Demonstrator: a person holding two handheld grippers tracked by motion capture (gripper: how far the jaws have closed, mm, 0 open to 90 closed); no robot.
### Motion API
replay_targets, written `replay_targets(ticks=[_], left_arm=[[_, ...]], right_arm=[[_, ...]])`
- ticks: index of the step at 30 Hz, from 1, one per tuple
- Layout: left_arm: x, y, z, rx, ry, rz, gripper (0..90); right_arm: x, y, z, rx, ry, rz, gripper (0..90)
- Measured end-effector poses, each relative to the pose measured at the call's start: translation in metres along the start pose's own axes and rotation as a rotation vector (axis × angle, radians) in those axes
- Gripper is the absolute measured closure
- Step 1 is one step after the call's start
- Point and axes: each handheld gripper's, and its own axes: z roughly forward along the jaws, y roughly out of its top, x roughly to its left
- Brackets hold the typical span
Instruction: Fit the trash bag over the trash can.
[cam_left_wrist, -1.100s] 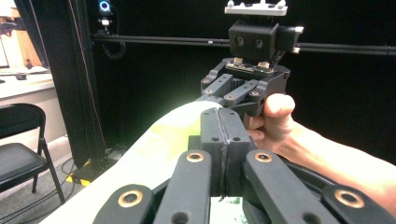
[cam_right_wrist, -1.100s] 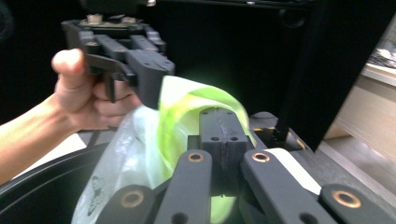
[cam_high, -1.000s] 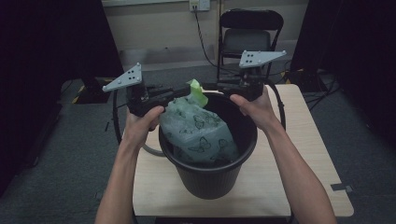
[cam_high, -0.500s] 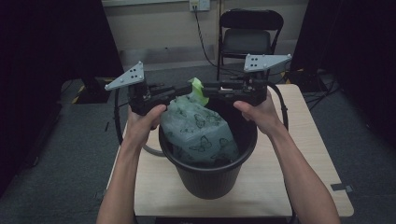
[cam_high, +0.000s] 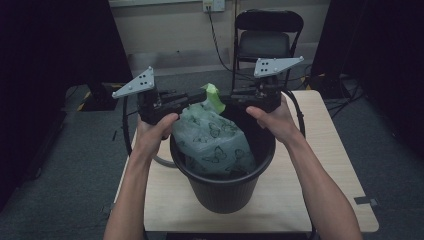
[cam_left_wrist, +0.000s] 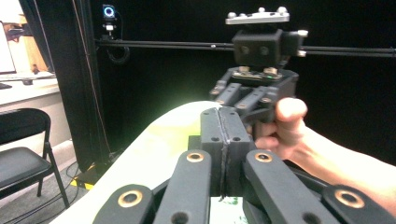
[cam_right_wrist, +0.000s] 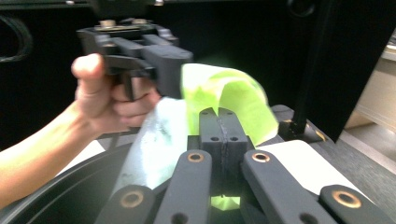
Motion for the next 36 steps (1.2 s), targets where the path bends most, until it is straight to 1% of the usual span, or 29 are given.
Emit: replay_targets(ticks=[3,4,5,6,7,8,9,10,11,13,14,16,17,18,21,22,23,24,25,26,27,28,31,32,33,34,35,36], left_arm=[[-0.002,0.000,0.000,0.002,0.001,0.003,90.0],[-0.003,0.000,-0.001,0.002,0.001,0.004,90.0],[-0.006,0.000,-0.003,-0.008,-0.009,0.006,90.0],[-0.006,0.000,-0.003,-0.008,-0.009,0.006,90.0],[-0.009,0.001,-0.006,-0.018,-0.016,0.010,90.0],[-0.009,0.001,-0.006,-0.018,-0.016,0.010,90.0],[-0.012,0.002,-0.010,-0.028,-0.013,0.018,90.0],[-0.012,0.002,-0.010,-0.028,-0.013,0.018,90.0],[-0.012,0.002,-0.011,-0.036,-0.010,0.018,90.0],[-0.011,0.001,-0.011,-0.030,0.003,0.012,89.2],[-0.007,0.000,-0.009,-0.025,0.009,-0.002,86.5],[-0.006,0.000,-0.008,-0.027,0.013,-0.007,85.5],[-0.006,0.000,-0.006,-0.029,0.022,-0.010,74.4],[-0.006,0.001,-0.005,-0.031,0.040,-0.013,74.4],[-0.008,0.003,0.000,-0.020,0.101,-0.003,47.9],[-0.008,0.004,0.002,-0.015,0.121,0.001,41.0],[-0.008,0.004,0.004,-0.005,0.137,0.013,35.0],[-0.007,0.004,0.004,-0.005,0.139,0.012,35.0],[-0.006,0.005,0.006,-0.006,0.134,0.005,32.7],[-0.005,0.005,0.007,-0.004,0.142,0.004,31.8],[-0.004,0.006,0.009,0.005,0.147,0.004,32.3],[-0.002,0.006,0.012,0.020,0.144,0.005,32.7],[-0.001,0.006,0.015,0.033,0.140,-0.005,33.7],[0.000,0.005,0.017,0.042,0.140,-0.009,46.8],[0.002,0.005,0.017,0.054,0.137,-0.013,46.8],[0.004,0.004,0.018,0.069,0.125,-0.024,69.7],[0.004,0.004,0.018,0.069,0.125,-0.024,77.2],[0.005,0.003,0.018,0.074,0.105,-0.019,85.5]], right_arm=[[-0.004,-0.001,-0.001,-0.002,-0.023,0.015,90.0],[-0.007,-0.002,-0.002,0.000,-0.040,0.021,90.0],[-0.014,-0.004,-0.004,0.000,-0.075,0.042,90.0],[-0.014,-0.004,-0.004,0.000,-0.075,0.042,90.0],[-0.021,-0.006,-0.008,-0.006,-0.111,0.067,90.0],[-0.021,-0.006,-0.008,-0.006,-0.111,0.067,90.0],[-0.030,-0.008,-0.012,-0.016,-0.147,0.096,90.0],[-0.030,-0.008,-0.012,-0.016,-0.147,0.096,90.0],[-0.035,-0.010,-0.014,-0.015,-0.172,0.108,90.0],[-0.041,-0.013,-0.016,-0.016,-0.178,0.123,90.0],[-0.040,-0.014,-0.017,-0.024,-0.176,0.124,90.0],[-0.039,-0.014,-0.016,-0.027,-0.174,0.123,90.0],[-0.037,-0.013,-0.015,-0.031,-0.171,0.118,90.0],[-0.037,-0.013,-0.015,-0.031,-0.171,0.118,90.0],[-0.035,-0.009,-0.013,-0.040,-0.170,0.116,90.0],[-0.035,-0.008,-0.013,-0.040,-0.168,0.117,90.0],[-0.033,-0.006,-0.012,-0.043,-0.167,0.115,90.0],[-0.033,-0.006,-0.012,-0.043,-0.167,0.115,90.0],[-0.033,-0.006,-0.011,-0.043,-0.167,0.113,90.0],[-0.032,-0.006,-0.010,-0.041,-0.168,0.112,90.0],[-0.032,-0.006,-0.009,-0.041,-0.163,0.113,90.0],[-0.032,-0.006,-0.008,-0.037,-0.165,0.111,90.0],[-0.032,-0.005,-0.007,-0.039,-0.168,0.112,90.0],[-0.033,-0.005,-0.007,-0.044,-0.162,0.117,90.0],[-0.033,-0.005,-0.007,-0.044,-0.162,0.117,90.0],[-0.032,-0.004,-0.006,-0.047,-0.153,0.112,90.0],[-0.032,-0.004,-0.006,-0.047,-0.153,0.112,90.0],[-0.031,-0.003,-0.006,-0.045,-0.156,0.107,90.0]])
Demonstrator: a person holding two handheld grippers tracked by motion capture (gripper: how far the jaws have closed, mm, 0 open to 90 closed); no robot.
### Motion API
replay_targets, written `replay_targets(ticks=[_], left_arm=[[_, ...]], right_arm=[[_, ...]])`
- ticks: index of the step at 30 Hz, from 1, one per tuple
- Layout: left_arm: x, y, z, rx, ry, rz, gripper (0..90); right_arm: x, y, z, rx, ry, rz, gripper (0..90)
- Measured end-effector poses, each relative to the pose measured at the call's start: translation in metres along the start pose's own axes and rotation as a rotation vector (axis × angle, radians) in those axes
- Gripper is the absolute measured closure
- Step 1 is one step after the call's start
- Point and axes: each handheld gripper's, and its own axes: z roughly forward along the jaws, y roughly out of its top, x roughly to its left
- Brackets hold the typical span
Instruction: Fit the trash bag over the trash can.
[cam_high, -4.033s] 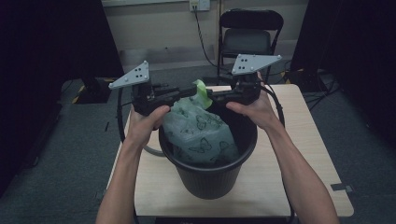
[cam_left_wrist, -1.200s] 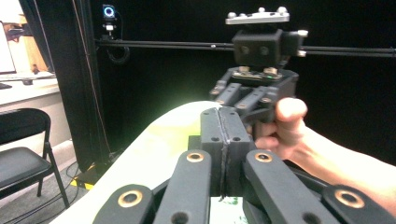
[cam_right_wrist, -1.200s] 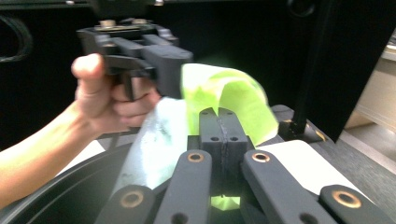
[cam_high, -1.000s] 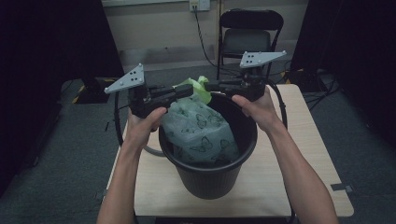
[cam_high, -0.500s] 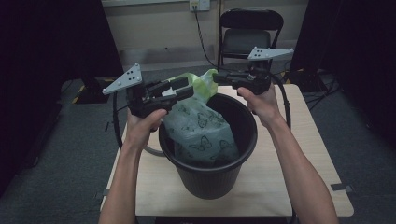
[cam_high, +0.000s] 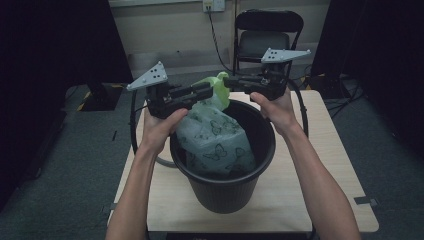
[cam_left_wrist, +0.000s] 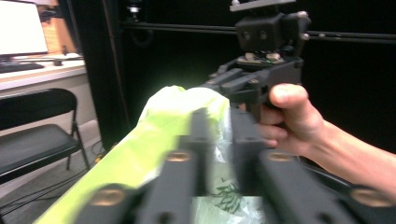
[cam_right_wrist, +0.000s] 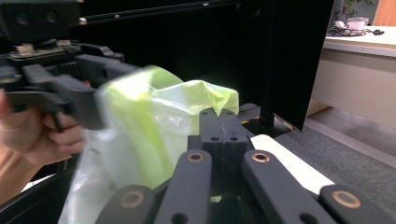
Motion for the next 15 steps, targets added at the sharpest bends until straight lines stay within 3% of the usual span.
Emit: replay_targets(ticks=[3,4,7,8,15], left_arm=[[-0.003,-0.001,-0.003,-0.009,-0.029,0.002,89.9],[-0.010,-0.001,-0.007,-0.027,-0.053,0.019,90.0],[-0.020,-0.001,-0.014,-0.041,-0.045,0.035,90.0],[-0.031,-0.003,-0.021,-0.059,-0.052,0.055,90.0],[-0.045,-0.013,-0.036,-0.083,-0.057,0.054,90.0]], right_arm=[[-0.004,0.000,-0.001,-0.001,-0.020,0.005,90.0],[-0.007,-0.001,-0.001,-0.003,-0.027,0.016,90.0],[-0.017,-0.004,0.000,-0.011,-0.037,0.045,90.0],[-0.027,-0.007,0.002,0.001,-0.061,0.068,90.0],[-0.053,-0.018,0.010,0.002,-0.108,0.133,90.0]])
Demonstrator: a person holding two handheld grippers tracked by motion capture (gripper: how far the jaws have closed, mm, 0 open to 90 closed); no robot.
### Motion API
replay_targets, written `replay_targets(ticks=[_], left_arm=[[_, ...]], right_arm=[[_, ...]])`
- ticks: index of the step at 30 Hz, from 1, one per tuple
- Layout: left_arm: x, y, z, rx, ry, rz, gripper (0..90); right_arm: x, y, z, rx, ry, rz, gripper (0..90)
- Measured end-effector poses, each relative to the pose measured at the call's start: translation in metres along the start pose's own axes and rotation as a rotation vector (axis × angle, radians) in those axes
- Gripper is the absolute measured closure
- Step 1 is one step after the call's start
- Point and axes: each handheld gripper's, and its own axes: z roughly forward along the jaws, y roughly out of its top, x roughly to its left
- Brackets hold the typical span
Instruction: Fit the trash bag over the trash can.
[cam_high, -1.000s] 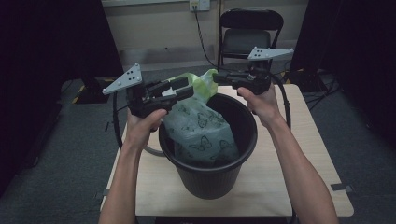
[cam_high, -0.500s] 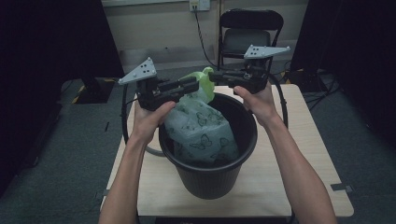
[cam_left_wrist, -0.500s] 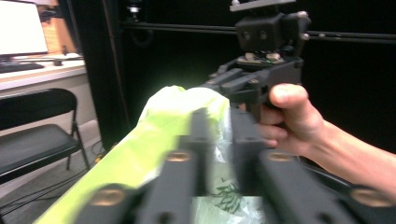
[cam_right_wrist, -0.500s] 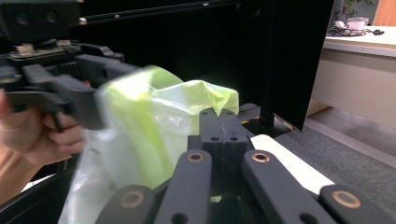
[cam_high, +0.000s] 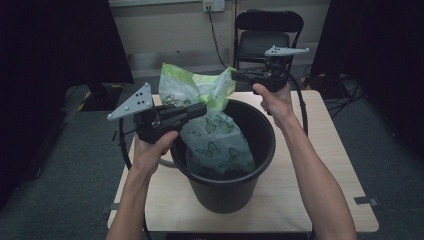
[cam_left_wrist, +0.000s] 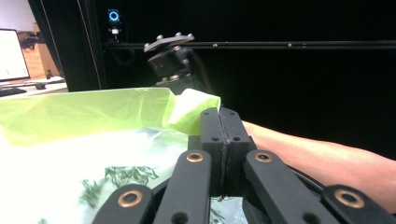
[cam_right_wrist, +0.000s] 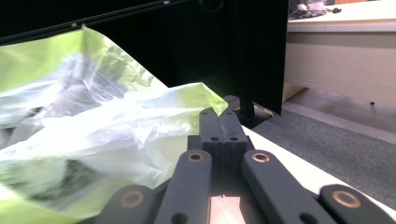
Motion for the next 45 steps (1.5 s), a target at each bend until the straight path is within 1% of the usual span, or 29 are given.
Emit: replay_targets(ticks=[1,2,7,9,11,13,15,19,20,21,22,23,24,26,27,28,29,30,32,34,35,36,37,38,39,41,42,43,45], left_arm=[[0.000,0.000,0.000,0.000,0.000,0.000,90.0],[-0.003,-0.001,-0.003,-0.005,-0.002,0.001,90.0],[-0.009,-0.004,-0.006,-0.011,-0.006,0.009,90.0],[-0.014,-0.005,-0.008,-0.019,-0.014,0.007,90.0],[-0.021,-0.005,-0.010,-0.022,-0.017,0.021,90.0],[-0.029,-0.006,-0.012,-0.028,-0.034,0.029,90.0],[-0.032,-0.006,-0.013,-0.028,-0.033,0.031,90.0],[-0.040,-0.005,-0.018,-0.037,-0.058,0.028,90.0],[-0.042,-0.005,-0.020,-0.044,-0.068,0.022,90.0],[-0.047,-0.003,-0.024,-0.076,-0.090,0.035,90.0],[-0.047,-0.003,-0.024,-0.076,-0.090,0.035,90.0],[-0.049,-0.002,-0.027,-0.094,-0.102,0.035,90.0],[-0.050,0.000,-0.028,-0.098,-0.109,0.028,90.0],[-0.053,0.002,-0.029,-0.092,-0.108,0.041,90.0],[-0.055,0.004,-0.030,-0.094,-0.124,0.039,90.0],[-0.055,0.004,-0.030,-0.094,-0.124,0.039,90.0],[-0.057,0.004,-0.031,-0.085,-0.117,0.053,90.0],[-0.057,0.004,-0.031,-0.085,-0.117,0.053,90.0],[-0.056,0.003,-0.030,-0.061,-0.112,0.061,90.0],[-0.054,0.002,-0.030,-0.060,-0.120,0.054,87.1],[-0.051,0.001,-0.030,-0.062,-0.086,0.062,78.6],[-0.051,0.001,-0.030,-0.062,-0.086,0.062,73.2],[-0.046,0.001,-0.030,-0.054,-0.065,0.063,69.5],[-0.046,0.001,-0.030,-0.054,-0.065,0.063,65.6],[-0.042,0.001,-0.030,-0.053,-0.046,0.061,65.6],[-0.038,0.000,-0.031,-0.053,-0.044,0.051,58.8],[-0.036,0.000,-0.032,-0.053,-0.038,0.049,58.8],[-0.032,-0.001,-0.037,-0.048,-0.031,0.035,55.4],[-0.029,-0.001,-0.041,-0.051,-0.027,0.039,53.4]], right_arm=[[0.000,0.000,0.000,0.000,0.000,0.000,90.0],[-0.006,-0.002,0.002,-0.002,-0.008,0.015,90.0],[-0.016,-0.007,0.006,0.005,-0.035,0.043,90.0],[-0.020,-0.009,0.008,-0.008,-0.036,0.063,90.0],[-0.023,-0.009,0.010,-0.017,-0.044,0.072,90.0],[-0.030,-0.009,0.014,-0.020,-0.065,0.090,90.0],[-0.032,-0.010,0.015,-0.017,-0.070,0.093,90.0],[-0.046,-0.013,0.020,-0.002,-0.122,0.117,90.0],[-0.046,-0.013,0.020,-0.002,-0.122,0.117,90.0],[-0.053,-0.013,0.021,0.002,-0.147,0.129,90.0],[-0.053,-0.013,0.021,0.002,-0.147,0.129,90.0],[-0.055,-0.012,0.021,0.002,-0.152,0.135,90.0],[-0.057,-0.012,0.021,0.003,-0.166,0.134,90.0],[-0.062,-0.010,0.021,0.007,-0.188,0.140,90.0],[-0.067,-0.012,0.021,0.014,-0.227,0.150,90.0],[-0.069,-0.013,0.022,0.016,-0.241,0.153,90.0],[-0.071,-0.015,0.023,0.023,-0.258,0.157,90.0],[-0.071,-0.015,0.023,0.023,-0.258,0.157,90.0],[-0.076,-0.019,0.025,0.040,-0.275,0.167,90.0],[-0.076,-0.020,0.025,0.040,-0.273,0.168,90.0],[-0.076,-0.021,0.025,0.040,-0.233,0.177,90.0],[-0.076,-0.021,0.025,0.040,-0.233,0.177,90.0],[-0.073,-0.022,0.023,0.037,-0.213,0.162,90.0],[-0.073,-0.022,0.023,0.037,-0.213,0.162,90.0],[-0.071,-0.022,0.021,0.037,-0.200,0.155,90.0],[-0.067,-0.021,0.016,0.026,-0.185,0.142,90.0],[-0.067,-0.021,0.016,0.026,-0.185,0.142,90.0],[-0.065,-0.020,0.011,0.026,-0.182,0.127,90.0],[-0.063,-0.020,0.007,0.024,-0.182,0.116,90.0]])
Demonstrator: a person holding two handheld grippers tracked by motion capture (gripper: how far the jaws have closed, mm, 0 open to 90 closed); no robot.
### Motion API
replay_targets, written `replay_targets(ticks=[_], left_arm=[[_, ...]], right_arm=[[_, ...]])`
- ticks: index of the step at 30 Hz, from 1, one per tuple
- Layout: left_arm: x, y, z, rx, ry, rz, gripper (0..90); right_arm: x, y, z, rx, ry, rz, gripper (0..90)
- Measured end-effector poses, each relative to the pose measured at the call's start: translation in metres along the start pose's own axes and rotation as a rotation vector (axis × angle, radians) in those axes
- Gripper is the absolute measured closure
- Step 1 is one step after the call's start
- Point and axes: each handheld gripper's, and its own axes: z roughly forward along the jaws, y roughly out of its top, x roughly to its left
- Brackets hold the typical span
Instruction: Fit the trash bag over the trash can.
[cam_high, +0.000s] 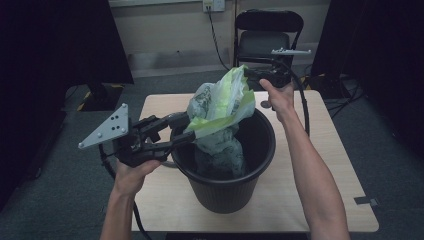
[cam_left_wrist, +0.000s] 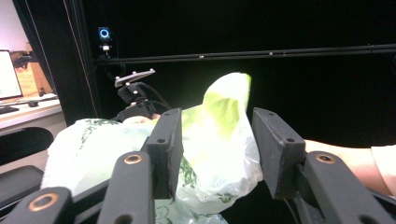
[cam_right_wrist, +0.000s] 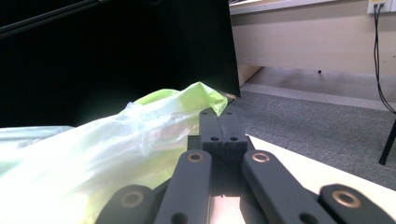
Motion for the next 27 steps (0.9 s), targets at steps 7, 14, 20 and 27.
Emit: replay_targets(ticks=[7,14,20,27], left_arm=[[0.005,0.001,-0.011,0.024,0.043,-0.003,45.3],[0.006,-0.003,-0.026,0.039,0.045,-0.018,43.2],[0.013,-0.008,-0.032,0.060,0.072,-0.039,42.7],[0.037,-0.015,-0.015,0.065,0.109,-0.105,38.8]], right_arm=[[-0.004,-0.003,-0.003,-0.021,0.002,0.027,90.0],[-0.007,-0.007,0.012,0.001,-0.011,0.049,90.0],[-0.009,-0.008,0.015,-0.008,0.024,0.071,90.0],[0.012,0.000,0.012,-0.021,0.081,0.000,90.0]])
